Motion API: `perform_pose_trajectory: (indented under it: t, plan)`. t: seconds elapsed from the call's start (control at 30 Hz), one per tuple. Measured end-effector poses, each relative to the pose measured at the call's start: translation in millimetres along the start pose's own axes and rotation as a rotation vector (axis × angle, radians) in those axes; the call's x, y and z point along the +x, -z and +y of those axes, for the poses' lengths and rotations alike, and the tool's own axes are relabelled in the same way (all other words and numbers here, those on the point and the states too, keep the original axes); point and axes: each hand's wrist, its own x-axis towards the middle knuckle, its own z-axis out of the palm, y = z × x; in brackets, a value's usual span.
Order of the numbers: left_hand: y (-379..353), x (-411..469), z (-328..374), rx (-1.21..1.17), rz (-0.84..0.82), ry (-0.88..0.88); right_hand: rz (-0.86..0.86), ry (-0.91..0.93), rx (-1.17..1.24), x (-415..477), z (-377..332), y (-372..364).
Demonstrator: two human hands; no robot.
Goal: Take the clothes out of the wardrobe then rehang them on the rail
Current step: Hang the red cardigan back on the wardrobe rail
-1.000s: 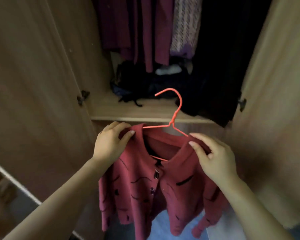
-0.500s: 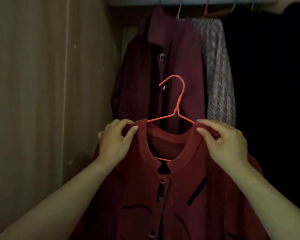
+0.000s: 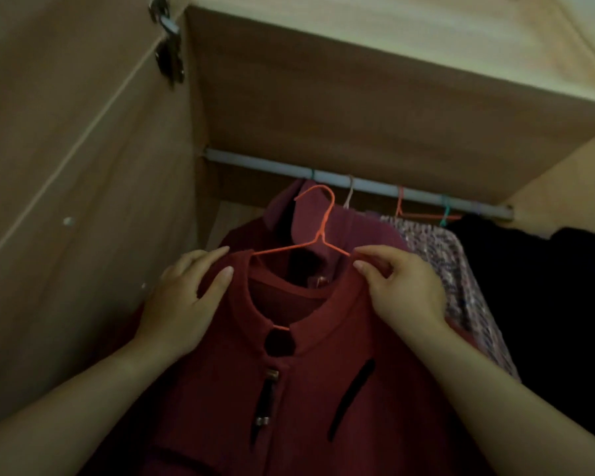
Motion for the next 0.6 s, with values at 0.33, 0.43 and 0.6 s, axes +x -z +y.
perform_pose_trajectory:
  t: [0.33,0.43,0.6]
  plan:
    - [-40,72,-51,0.242,-0.062,0.024,0.009,-0.006,-0.008,121,-36,-63]
    - [-50,105,-57,0.192,-0.074,0.055,0.01,-0.007,-0.025,153,-42,-84]
    - [-72,139,-62,0.12,-0.104,0.042,0.021,-0.039,-0.046,184,-43,-102]
